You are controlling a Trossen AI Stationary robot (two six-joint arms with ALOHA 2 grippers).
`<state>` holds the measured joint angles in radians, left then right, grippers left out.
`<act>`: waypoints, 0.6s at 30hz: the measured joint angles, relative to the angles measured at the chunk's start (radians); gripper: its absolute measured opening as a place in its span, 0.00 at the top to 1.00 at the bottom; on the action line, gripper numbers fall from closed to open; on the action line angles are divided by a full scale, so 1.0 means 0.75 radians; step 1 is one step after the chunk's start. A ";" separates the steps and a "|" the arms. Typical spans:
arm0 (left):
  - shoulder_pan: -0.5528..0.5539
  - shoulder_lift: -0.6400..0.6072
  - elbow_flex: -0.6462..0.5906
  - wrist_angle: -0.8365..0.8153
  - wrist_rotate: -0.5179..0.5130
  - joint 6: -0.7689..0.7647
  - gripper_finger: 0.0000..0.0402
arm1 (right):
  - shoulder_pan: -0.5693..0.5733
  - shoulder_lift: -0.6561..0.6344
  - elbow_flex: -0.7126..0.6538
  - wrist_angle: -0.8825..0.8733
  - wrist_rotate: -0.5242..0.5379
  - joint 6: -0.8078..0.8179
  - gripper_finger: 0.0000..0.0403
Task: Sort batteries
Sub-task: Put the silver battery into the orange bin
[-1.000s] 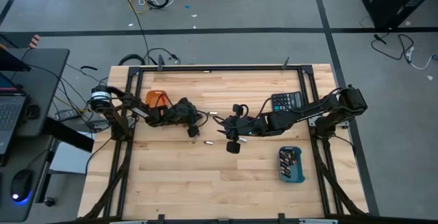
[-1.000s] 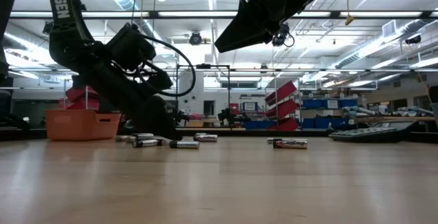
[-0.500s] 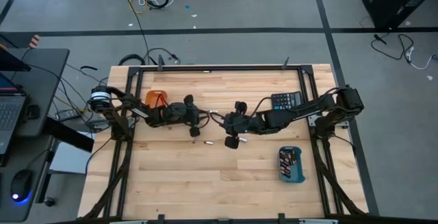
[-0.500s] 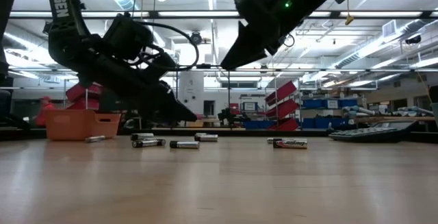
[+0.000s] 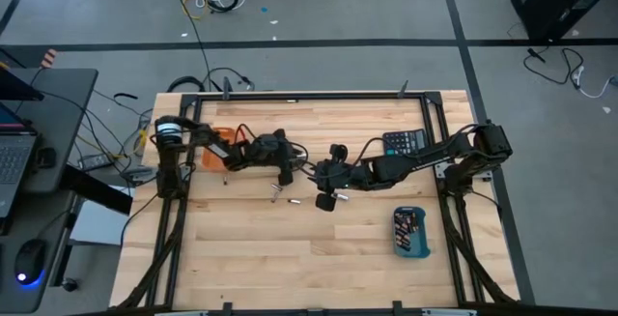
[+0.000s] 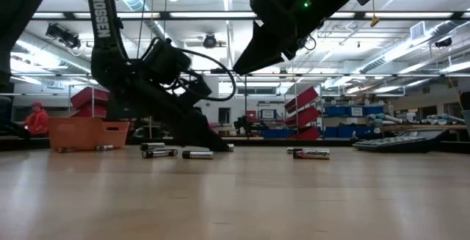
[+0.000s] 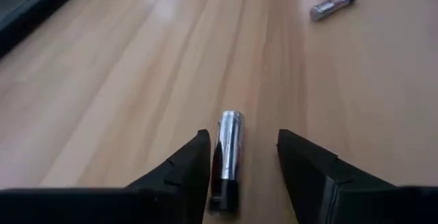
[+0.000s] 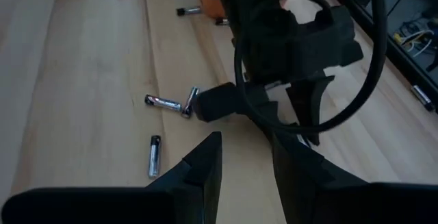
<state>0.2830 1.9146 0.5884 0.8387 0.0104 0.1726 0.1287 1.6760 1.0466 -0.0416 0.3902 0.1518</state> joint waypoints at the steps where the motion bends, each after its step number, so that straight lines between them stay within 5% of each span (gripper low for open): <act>1: -0.001 0.022 0.011 0.006 0.002 -0.001 0.58 | 0.000 0.000 0.000 -0.007 -0.002 0.003 0.72; 10: 0.000 0.108 0.004 0.055 0.024 -0.112 0.61 | 0.001 0.000 0.001 -0.005 -0.031 0.003 0.72; 18: -0.002 0.110 -0.023 0.079 0.006 -0.132 0.94 | 0.002 0.000 0.001 -0.007 -0.032 0.003 0.72</act>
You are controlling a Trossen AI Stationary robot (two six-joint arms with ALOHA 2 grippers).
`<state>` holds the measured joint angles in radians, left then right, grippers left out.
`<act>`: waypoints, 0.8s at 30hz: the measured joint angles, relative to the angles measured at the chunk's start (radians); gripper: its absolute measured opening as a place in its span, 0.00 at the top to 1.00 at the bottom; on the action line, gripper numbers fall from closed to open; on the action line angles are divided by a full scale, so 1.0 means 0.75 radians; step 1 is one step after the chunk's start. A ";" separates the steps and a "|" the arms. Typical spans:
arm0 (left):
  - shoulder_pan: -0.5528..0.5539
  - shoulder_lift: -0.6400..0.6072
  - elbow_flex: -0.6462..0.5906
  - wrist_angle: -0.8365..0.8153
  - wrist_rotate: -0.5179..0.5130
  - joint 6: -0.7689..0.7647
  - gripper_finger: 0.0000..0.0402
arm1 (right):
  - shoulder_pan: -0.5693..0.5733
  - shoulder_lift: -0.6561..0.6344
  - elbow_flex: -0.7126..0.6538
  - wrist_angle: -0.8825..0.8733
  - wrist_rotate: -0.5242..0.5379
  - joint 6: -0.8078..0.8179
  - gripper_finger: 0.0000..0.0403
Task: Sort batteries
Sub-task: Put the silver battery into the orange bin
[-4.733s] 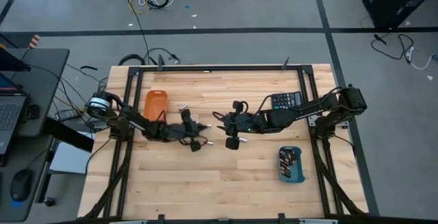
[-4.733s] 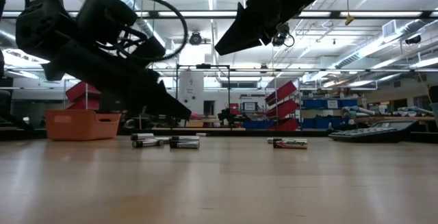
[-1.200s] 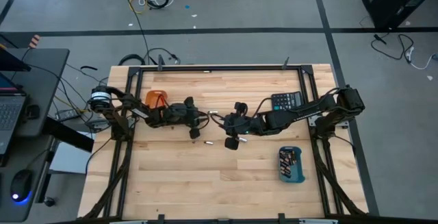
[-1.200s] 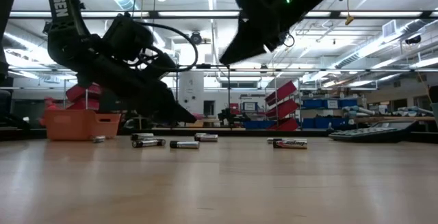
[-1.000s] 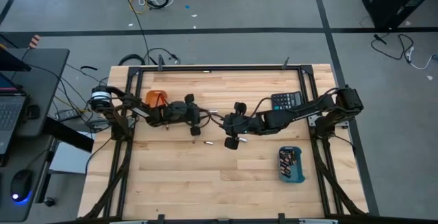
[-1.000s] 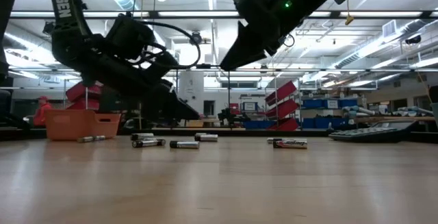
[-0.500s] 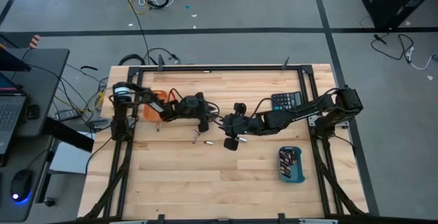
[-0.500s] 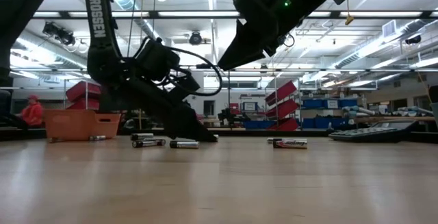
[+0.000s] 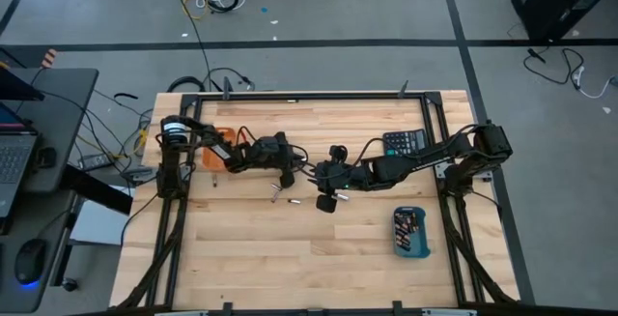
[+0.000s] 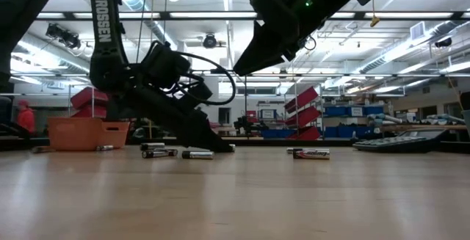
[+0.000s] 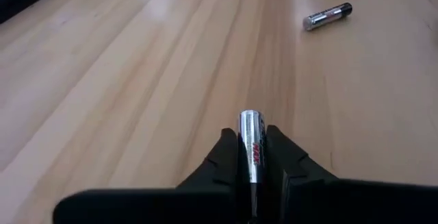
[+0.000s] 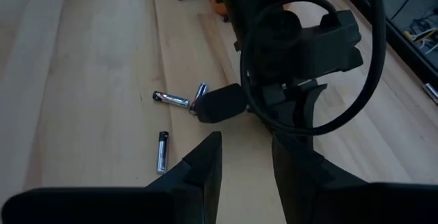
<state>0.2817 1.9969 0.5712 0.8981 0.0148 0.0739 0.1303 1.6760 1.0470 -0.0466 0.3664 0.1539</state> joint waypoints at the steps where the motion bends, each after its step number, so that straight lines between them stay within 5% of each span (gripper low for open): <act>1: 0.000 0.001 0.000 0.007 -0.001 -0.007 0.94 | 0.001 0.000 0.000 0.000 -0.001 0.000 0.72; 9: -0.060 -0.143 -0.013 -0.094 -0.004 -0.068 0.94 | 0.010 0.000 0.000 -0.020 -0.002 0.001 0.72; 17: -0.090 -0.612 -0.010 -0.602 -0.136 -0.075 0.94 | 0.028 0.000 0.000 -0.022 -0.003 0.003 0.72; 24: -0.116 -1.075 -0.008 -1.098 -0.514 -0.311 0.94 | 0.028 -0.001 0.000 -0.021 -0.004 0.002 0.72</act>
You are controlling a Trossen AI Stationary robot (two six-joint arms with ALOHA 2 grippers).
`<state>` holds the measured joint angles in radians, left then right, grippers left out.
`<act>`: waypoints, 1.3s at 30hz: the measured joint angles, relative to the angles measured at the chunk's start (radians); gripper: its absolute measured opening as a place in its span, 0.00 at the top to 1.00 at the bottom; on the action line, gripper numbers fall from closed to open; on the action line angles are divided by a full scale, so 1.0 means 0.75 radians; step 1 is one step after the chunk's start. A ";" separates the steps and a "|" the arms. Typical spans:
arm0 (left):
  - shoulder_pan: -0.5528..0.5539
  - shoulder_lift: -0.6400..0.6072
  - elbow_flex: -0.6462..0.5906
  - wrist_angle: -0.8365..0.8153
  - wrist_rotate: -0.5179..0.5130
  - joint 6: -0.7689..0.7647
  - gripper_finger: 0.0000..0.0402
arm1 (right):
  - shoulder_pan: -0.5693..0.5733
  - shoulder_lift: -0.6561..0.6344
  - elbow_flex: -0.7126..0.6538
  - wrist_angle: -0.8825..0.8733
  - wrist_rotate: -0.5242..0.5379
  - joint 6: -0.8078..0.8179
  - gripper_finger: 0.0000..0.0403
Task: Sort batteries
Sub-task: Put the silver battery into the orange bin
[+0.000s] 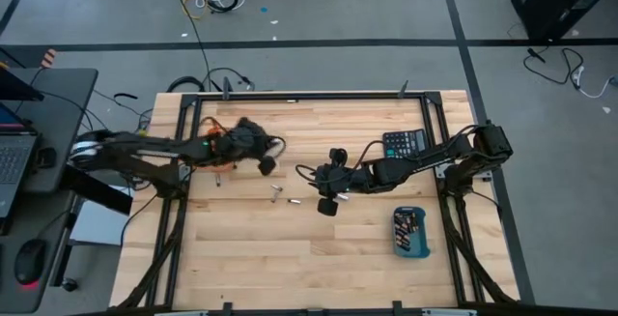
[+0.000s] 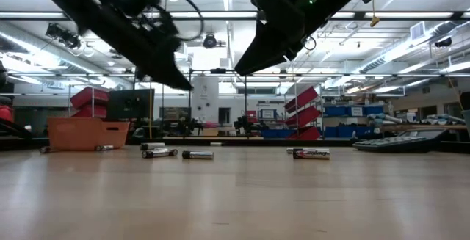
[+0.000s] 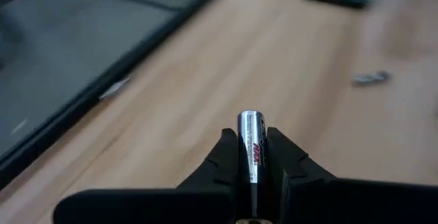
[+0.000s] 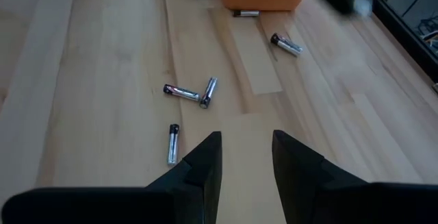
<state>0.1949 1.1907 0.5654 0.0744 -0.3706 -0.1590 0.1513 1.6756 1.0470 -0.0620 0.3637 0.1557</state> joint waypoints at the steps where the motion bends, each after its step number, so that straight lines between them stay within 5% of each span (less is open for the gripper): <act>1: -0.001 -0.063 0.001 -0.097 -0.064 -0.069 0.94 | 0.000 0.000 0.000 0.000 0.000 0.000 0.72; 6: 0.001 -0.304 0.001 -0.720 -0.412 -0.510 0.93 | 0.000 0.000 0.000 0.001 0.000 -0.001 0.72; 13: -0.001 -0.402 0.001 -1.198 -0.497 -0.907 0.94 | 0.000 0.000 0.000 0.019 0.000 -0.012 0.72; 17: -0.001 -0.389 0.001 -1.200 -0.497 -0.927 0.90 | 0.000 0.000 0.000 0.027 0.000 -0.013 0.72; 27: -0.001 -0.383 0.002 -1.202 -0.503 -0.946 0.62 | 0.000 0.000 0.000 0.027 0.000 -0.012 0.72; 39: -0.087 -0.411 0.004 -1.164 -0.312 -0.960 0.58 | 0.000 0.000 0.000 0.026 0.000 -0.029 0.72</act>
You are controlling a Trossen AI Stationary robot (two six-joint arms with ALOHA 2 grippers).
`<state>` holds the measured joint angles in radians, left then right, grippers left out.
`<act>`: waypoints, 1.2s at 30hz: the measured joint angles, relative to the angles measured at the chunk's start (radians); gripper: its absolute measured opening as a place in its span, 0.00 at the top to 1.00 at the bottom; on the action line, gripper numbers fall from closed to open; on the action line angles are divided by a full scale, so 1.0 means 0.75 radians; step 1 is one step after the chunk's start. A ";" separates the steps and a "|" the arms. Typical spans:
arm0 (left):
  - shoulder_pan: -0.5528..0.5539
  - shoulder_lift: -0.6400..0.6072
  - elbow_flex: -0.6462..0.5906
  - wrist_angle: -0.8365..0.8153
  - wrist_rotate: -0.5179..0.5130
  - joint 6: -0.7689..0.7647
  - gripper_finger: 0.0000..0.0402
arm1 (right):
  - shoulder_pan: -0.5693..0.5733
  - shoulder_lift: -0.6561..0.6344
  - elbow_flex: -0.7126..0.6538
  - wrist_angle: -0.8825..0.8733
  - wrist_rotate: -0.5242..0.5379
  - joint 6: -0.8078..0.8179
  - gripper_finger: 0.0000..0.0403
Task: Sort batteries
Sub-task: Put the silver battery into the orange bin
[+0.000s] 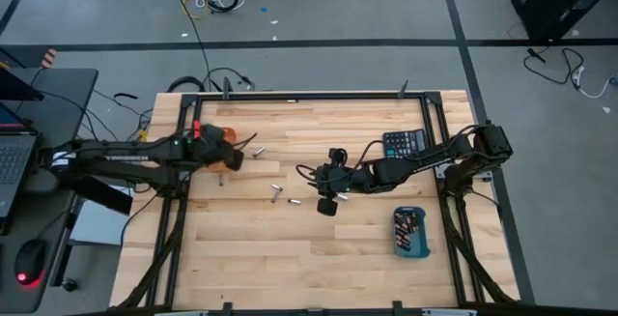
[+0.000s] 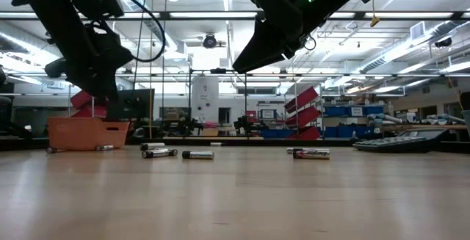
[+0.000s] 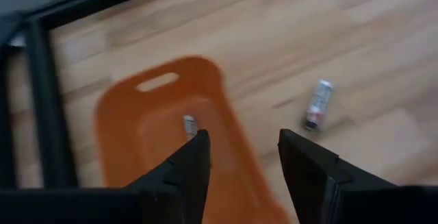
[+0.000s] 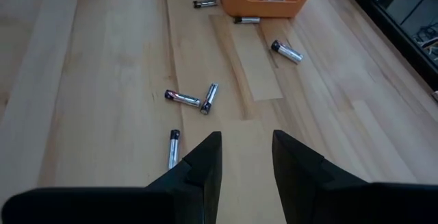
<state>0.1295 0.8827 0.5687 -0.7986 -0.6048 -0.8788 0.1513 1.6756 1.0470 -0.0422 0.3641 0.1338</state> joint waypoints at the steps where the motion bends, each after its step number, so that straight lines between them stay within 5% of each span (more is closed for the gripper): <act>1: -0.032 -0.008 0.006 0.000 0.000 -0.018 0.58 | 0.000 0.000 0.000 0.000 0.000 -0.005 0.72; 10: -0.452 -0.030 0.182 0.089 -0.024 -0.145 0.58 | -0.002 0.000 0.000 0.000 0.000 -0.018 0.72; 15: -0.707 0.021 0.189 0.081 0.002 -0.416 0.58 | -0.002 0.000 0.001 -0.001 0.000 -0.033 0.72; 21: -0.918 0.144 0.187 -0.107 0.213 -0.838 0.60 | -0.002 0.000 0.001 0.000 -0.040 -0.043 0.72; 26: -0.981 0.254 0.186 -0.449 0.381 -1.181 0.60 | 0.001 0.000 0.001 0.005 -0.069 -0.043 0.72; 36: -0.928 0.426 0.187 -0.582 0.279 -1.314 0.60 | 0.017 0.000 0.001 0.013 -0.070 -0.034 0.72</act>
<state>-0.5667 1.2019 0.7086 -1.2355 -0.3955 -1.8645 0.1643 1.6756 1.0473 -0.0323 0.3119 0.1085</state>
